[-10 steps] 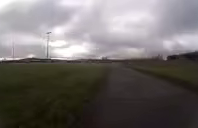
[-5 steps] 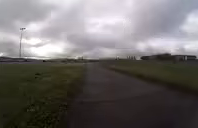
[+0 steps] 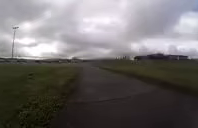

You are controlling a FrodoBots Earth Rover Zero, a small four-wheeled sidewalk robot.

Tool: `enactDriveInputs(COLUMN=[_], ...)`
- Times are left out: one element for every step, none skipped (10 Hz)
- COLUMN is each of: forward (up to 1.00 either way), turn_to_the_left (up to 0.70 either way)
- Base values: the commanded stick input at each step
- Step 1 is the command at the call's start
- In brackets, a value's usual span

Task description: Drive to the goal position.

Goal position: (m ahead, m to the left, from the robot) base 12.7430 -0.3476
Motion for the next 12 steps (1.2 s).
enactDriveInputs(forward=[1.00, 1.00, 1.00, 1.00, 1.00, 1.00, 1.00, 1.00, 1.00, 1.00, 1.00, 1.00], turn_to_the_left=[0.00, 0.00, 0.10, 0.39, 0.29, 0.15, 0.00, 0.00, 0.00, 0.00, 0.00, 0.00])
